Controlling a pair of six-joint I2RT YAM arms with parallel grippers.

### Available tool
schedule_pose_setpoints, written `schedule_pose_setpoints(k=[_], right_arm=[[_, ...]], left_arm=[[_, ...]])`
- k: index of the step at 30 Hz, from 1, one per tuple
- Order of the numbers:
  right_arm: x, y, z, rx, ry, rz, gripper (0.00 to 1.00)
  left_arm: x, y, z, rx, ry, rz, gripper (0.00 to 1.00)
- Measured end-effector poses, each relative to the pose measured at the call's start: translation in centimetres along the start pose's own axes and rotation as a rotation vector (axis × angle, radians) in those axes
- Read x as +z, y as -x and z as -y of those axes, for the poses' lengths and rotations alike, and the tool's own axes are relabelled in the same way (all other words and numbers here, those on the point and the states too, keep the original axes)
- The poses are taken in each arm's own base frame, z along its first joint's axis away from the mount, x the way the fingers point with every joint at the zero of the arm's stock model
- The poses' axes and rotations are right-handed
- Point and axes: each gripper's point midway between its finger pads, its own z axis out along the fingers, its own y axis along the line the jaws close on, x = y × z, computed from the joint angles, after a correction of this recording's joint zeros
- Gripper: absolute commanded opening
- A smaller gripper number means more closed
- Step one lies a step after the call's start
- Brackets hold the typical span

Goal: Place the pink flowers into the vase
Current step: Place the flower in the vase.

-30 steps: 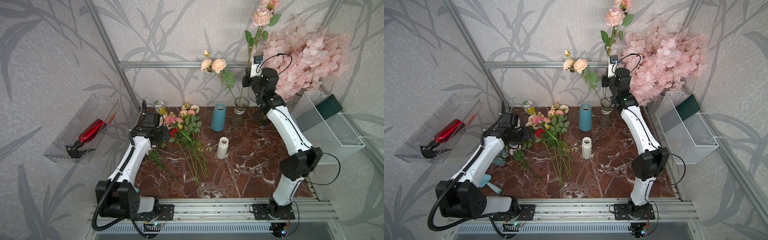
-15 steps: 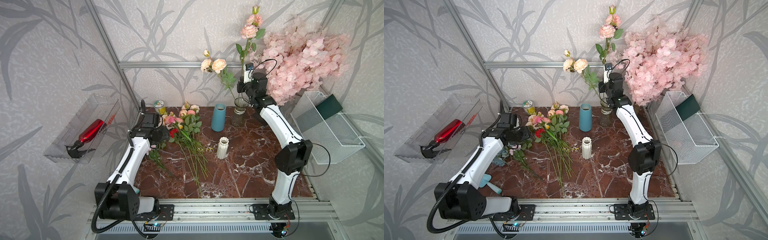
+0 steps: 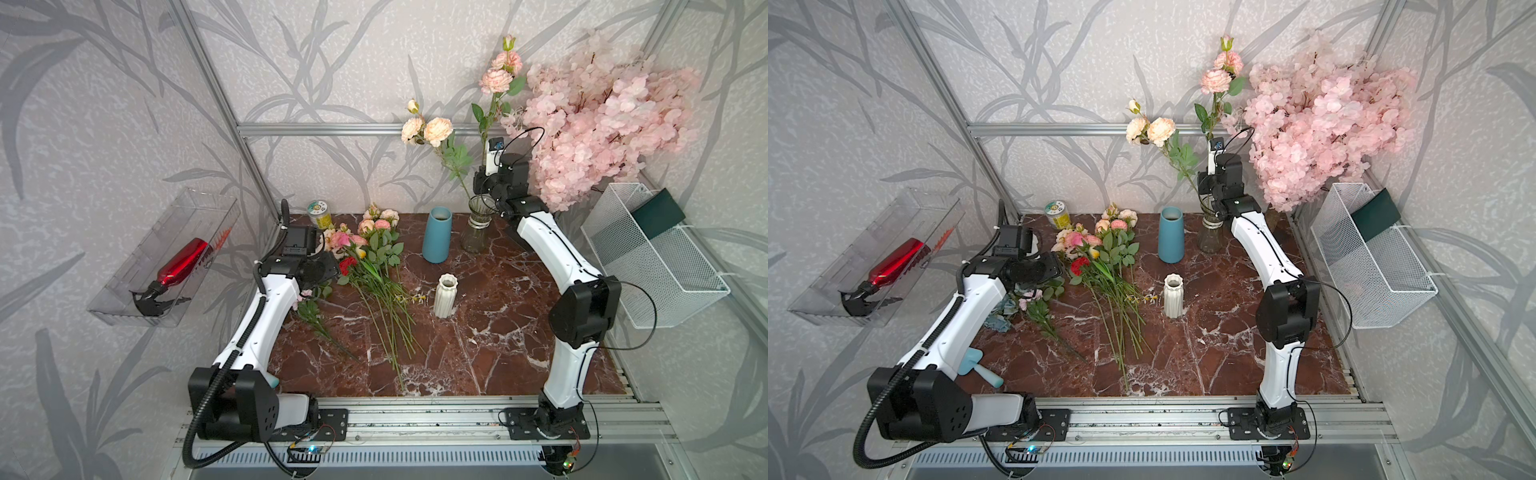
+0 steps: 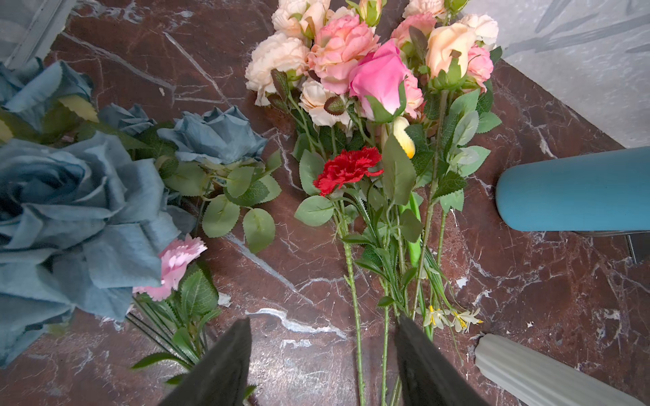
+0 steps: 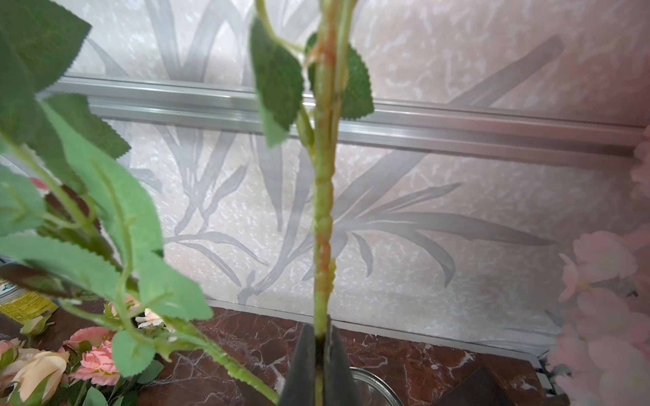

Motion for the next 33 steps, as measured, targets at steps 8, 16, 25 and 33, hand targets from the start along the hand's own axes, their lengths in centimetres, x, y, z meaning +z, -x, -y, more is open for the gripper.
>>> schedule_pose_setpoints(k=[8, 16, 25, 33], right_arm=[[0.2, -2.6, 0.4, 0.011, -0.022, -0.09, 0.05], [0.0, -4.6, 0.9, 0.017, -0.055, -0.17, 0.14], [-0.2, -8.6, 1.5, 0.008, -0.091, -0.267, 0.4], [-2.4, -8.8, 1.2, -0.004, -0.099, -0.278, 0.47]], left_arm=[[-0.8, 0.3, 0.2, 0.0, -0.013, 0.024, 0.66], [-1.0, 0.3, 0.4, 0.0, -0.023, 0.027, 0.66], [-1.4, 0.4, 0.6, 0.0, -0.04, 0.036, 0.66], [-1.4, 0.4, 0.8, 0.0, -0.05, 0.034, 0.66]])
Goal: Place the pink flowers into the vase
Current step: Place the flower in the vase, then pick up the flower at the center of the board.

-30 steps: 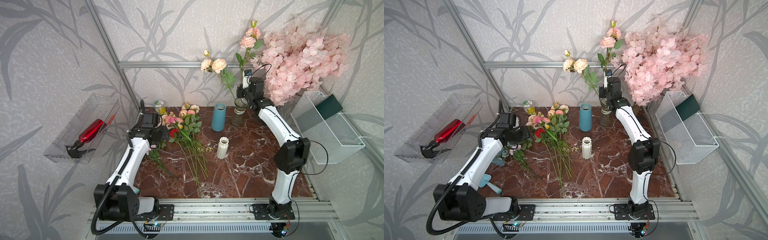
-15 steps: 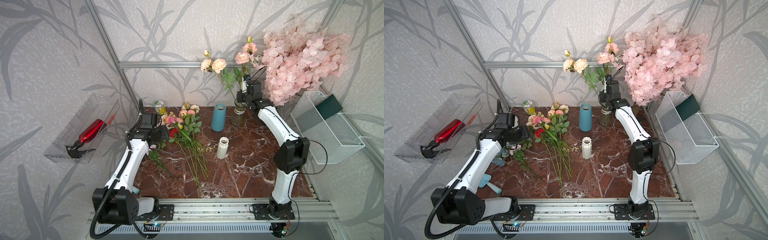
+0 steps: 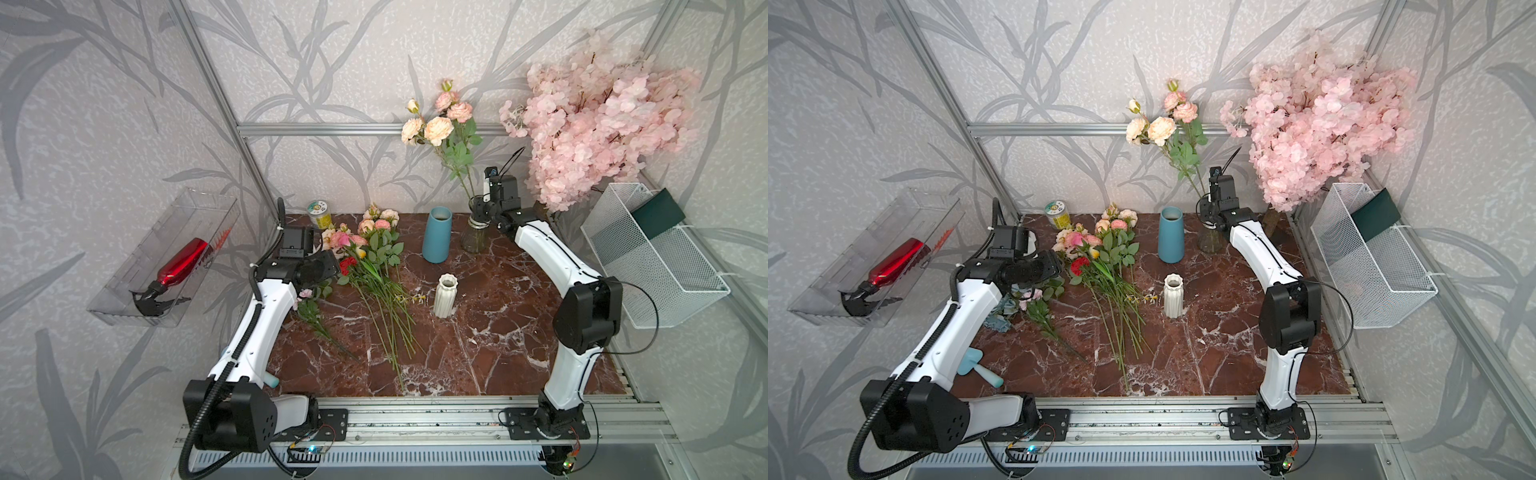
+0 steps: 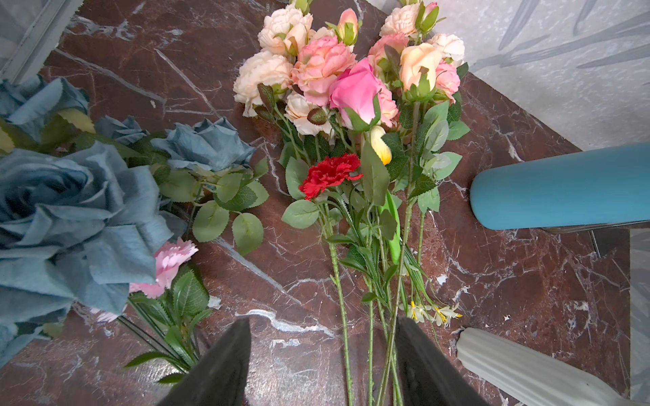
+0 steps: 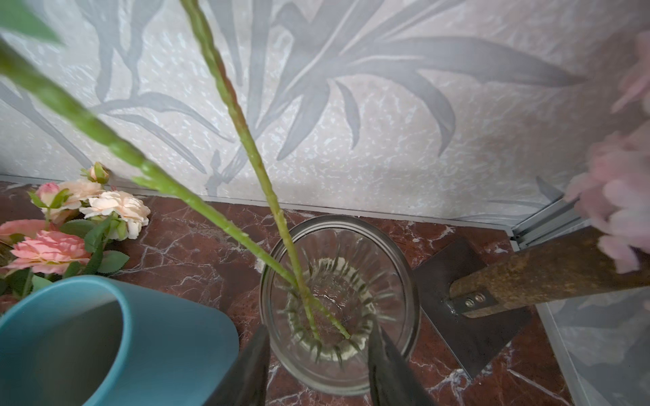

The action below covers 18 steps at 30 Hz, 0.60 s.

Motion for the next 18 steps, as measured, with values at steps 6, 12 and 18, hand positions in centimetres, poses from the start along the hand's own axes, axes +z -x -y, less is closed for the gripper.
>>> schedule_pose_setpoints(k=[6, 12, 18], right_arm=[[-8.5, 6.5, 0.2, 0.028, 0.01, 0.181, 0.47], [-17.0, 7.7, -2.2, 0.043, 0.089, 0.264, 0.47], [-17.8, 0.7, -7.1, -0.026, 0.198, 0.13, 0.46]], left_arm=[[0.2, -0.2, 0.3, 0.007, -0.003, -0.008, 0.65], [1.8, -2.8, 2.2, 0.066, 0.014, -0.082, 0.64], [3.4, -6.1, 5.5, 0.065, -0.013, -0.167, 0.62]])
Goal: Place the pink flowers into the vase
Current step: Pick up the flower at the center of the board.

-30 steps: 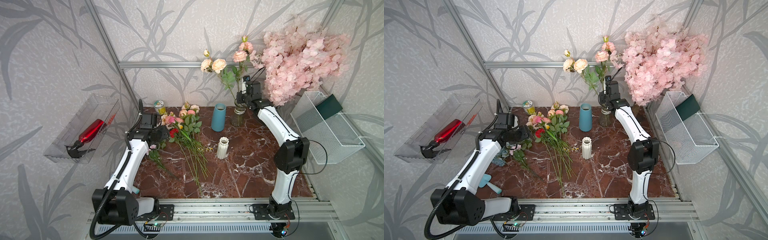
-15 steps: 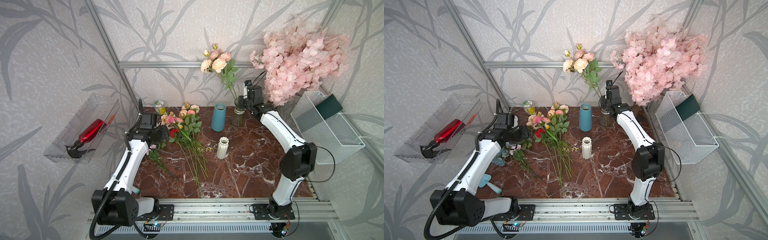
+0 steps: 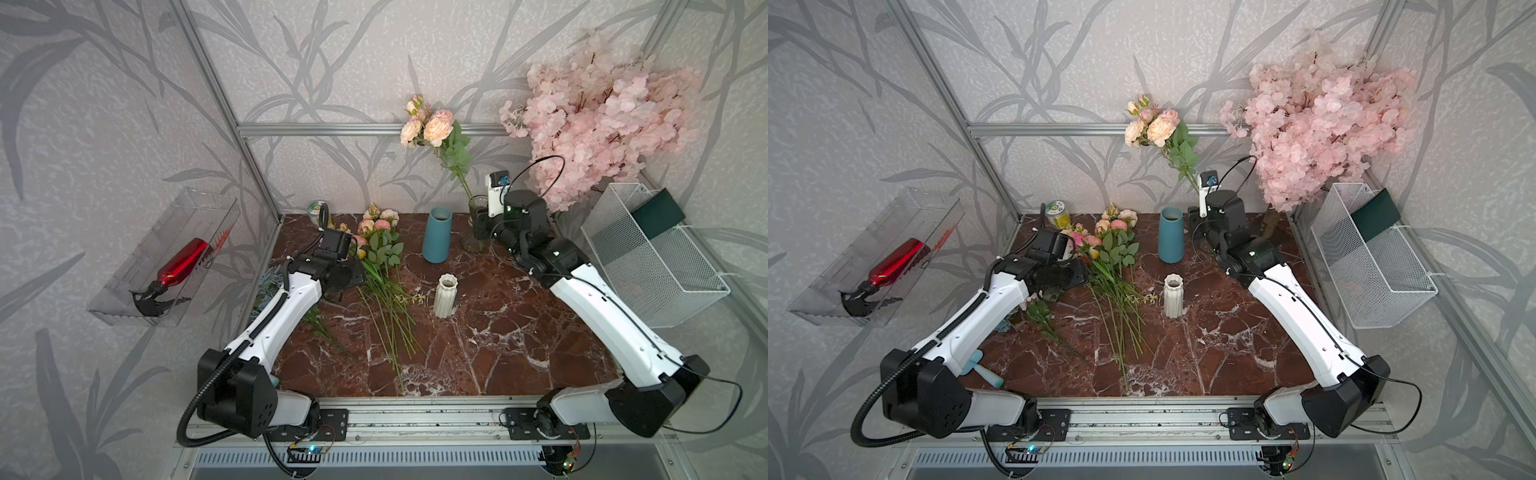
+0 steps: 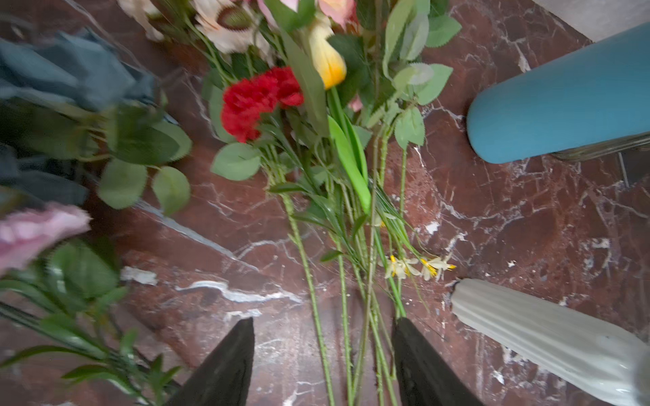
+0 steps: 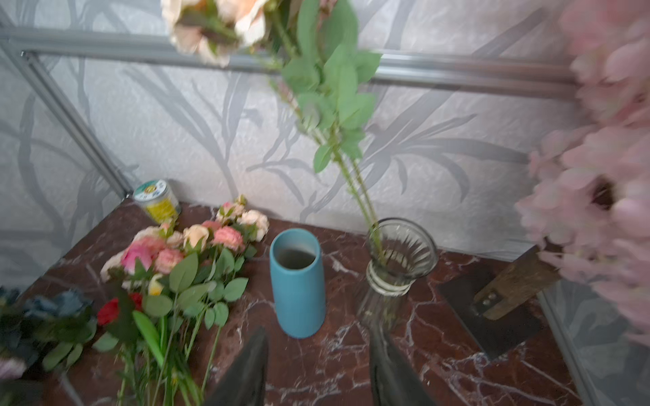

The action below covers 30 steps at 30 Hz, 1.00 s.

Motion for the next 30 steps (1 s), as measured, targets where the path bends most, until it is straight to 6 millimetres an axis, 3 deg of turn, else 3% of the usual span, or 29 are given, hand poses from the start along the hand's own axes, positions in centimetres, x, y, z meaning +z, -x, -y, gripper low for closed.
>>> schedule_pose_setpoints(k=[4, 6, 14, 20, 24, 30], right_arm=[[0.5, -4.3, -0.5, -0.02, 0.021, -0.105, 0.47], [0.1, -5.0, -0.5, -0.01, 0.034, -0.122, 0.46], [-3.6, -2.8, -0.5, 0.041, 0.09, -0.039, 0.46], [-4.2, -2.6, -0.3, 0.045, 0.095, -0.029, 0.46], [-4.0, -3.1, 0.0, 0.05, 0.091, -0.04, 0.46], [-3.8, -3.6, -0.1, 0.053, 0.102, -0.053, 0.46]], left_arm=[[2.1, -1.0, 0.8, -0.052, 0.005, -0.034, 0.61], [3.3, -1.4, 0.8, -0.083, 0.016, -0.048, 0.61], [7.3, -1.6, 0.8, -0.187, 0.053, -0.064, 0.58], [9.3, -1.8, 0.5, -0.213, 0.077, -0.07, 0.57], [11.1, -2.4, 0.0, -0.229, 0.109, -0.095, 0.5], [12.5, -2.3, -0.2, -0.244, 0.119, -0.084, 0.26]])
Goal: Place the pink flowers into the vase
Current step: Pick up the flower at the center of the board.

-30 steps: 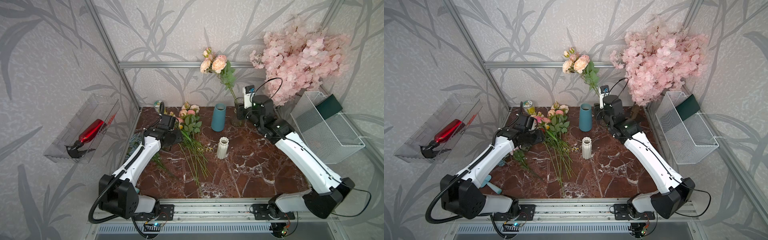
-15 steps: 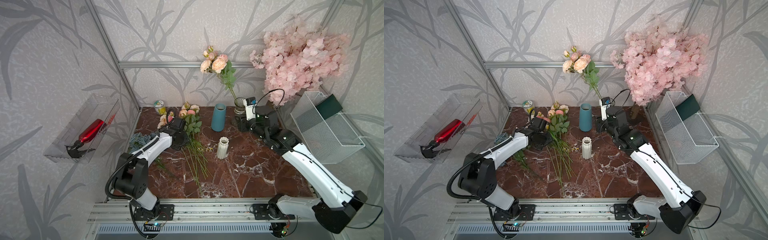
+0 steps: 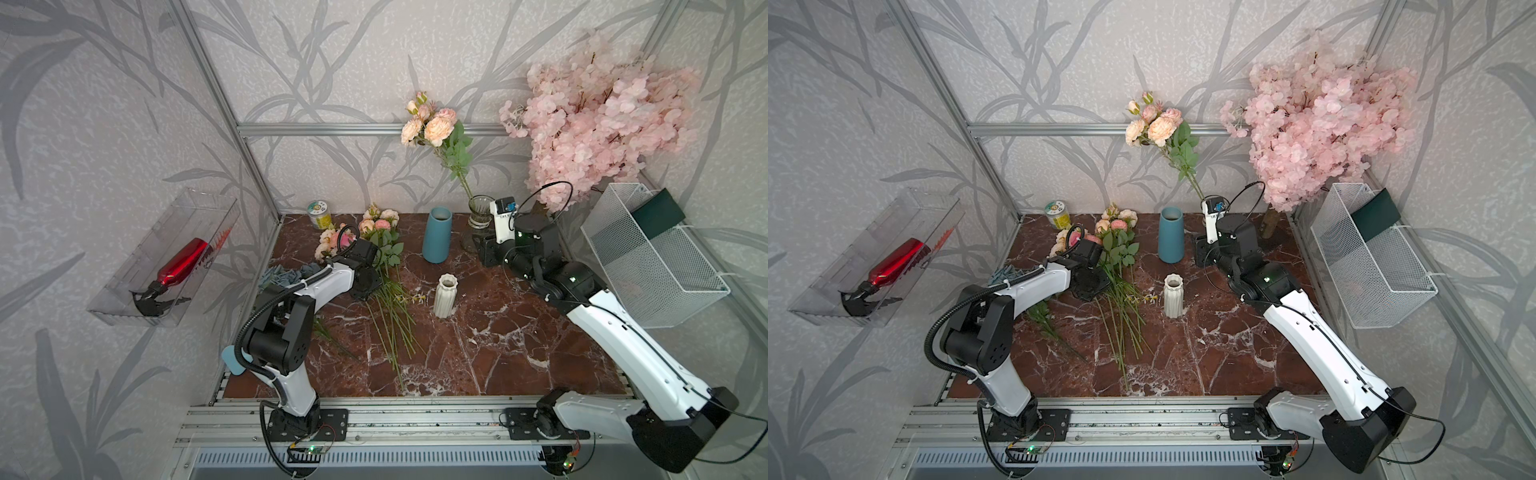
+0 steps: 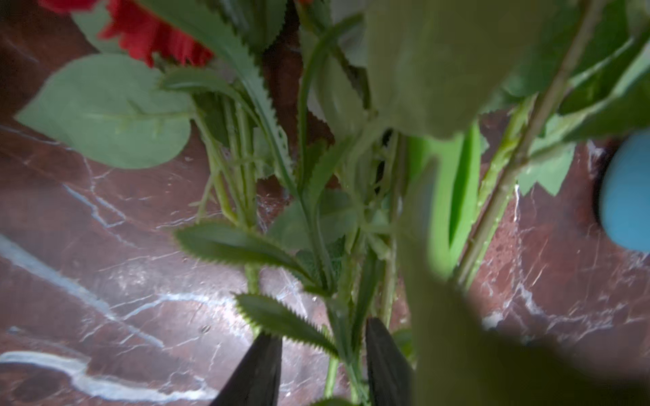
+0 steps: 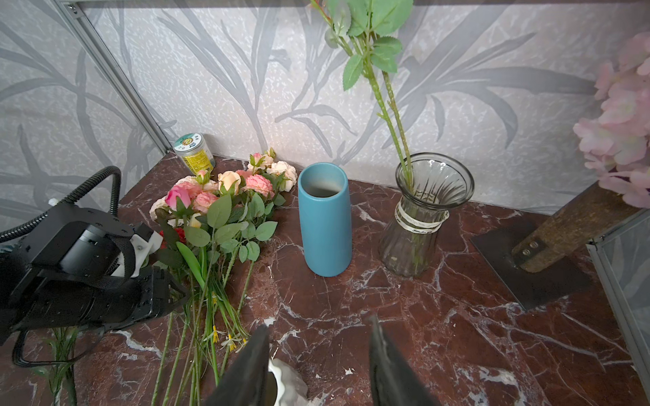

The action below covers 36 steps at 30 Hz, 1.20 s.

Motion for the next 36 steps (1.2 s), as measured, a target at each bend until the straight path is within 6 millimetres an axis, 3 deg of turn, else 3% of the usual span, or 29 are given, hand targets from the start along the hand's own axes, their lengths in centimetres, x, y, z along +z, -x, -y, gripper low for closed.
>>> schedule_pose_setpoints(k=[7, 12, 15, 21, 24, 26, 28, 32, 36], right_arm=[[-0.1, 0.0, -0.2, 0.008, 0.014, 0.0, 0.46], [-0.1, 0.0, -0.4, 0.01, 0.029, -0.001, 0.46], [0.0, -0.2, -0.9, 0.011, 0.055, -0.01, 0.46], [1.8, -1.6, -3.0, 0.003, 0.145, -0.08, 0.45], [2.9, -2.5, -4.3, -0.01, 0.187, -0.129, 0.44], [3.7, -3.1, -5.8, -0.026, 0.222, -0.166, 0.43], [4.4, -3.4, -7.6, -0.053, 0.259, -0.194, 0.41], [5.7, -4.4, -11.7, -0.115, 0.328, -0.244, 0.37], [6.5, -6.1, -14.6, -0.16, 0.374, -0.296, 0.37]], left_arm=[[0.0, 0.9, 0.2, -0.003, 0.002, 0.042, 0.06], [-1.2, 1.6, -0.2, 0.014, 0.031, 0.086, 0.0], [-3.7, 2.2, -0.6, 0.033, 0.047, 0.142, 0.0], [-12.7, 4.2, -1.9, 0.056, 0.066, 0.357, 0.0], [-16.6, 4.7, -4.0, 0.026, 0.062, 0.447, 0.0], [-17.9, 4.4, -6.1, 0.002, 0.078, 0.469, 0.0], [-18.1, 3.8, -8.3, -0.017, 0.108, 0.464, 0.0], [-16.6, 1.9, -12.7, -0.057, 0.182, 0.403, 0.0], [-16.0, 0.9, -15.3, -0.093, 0.224, 0.365, 0.0]])
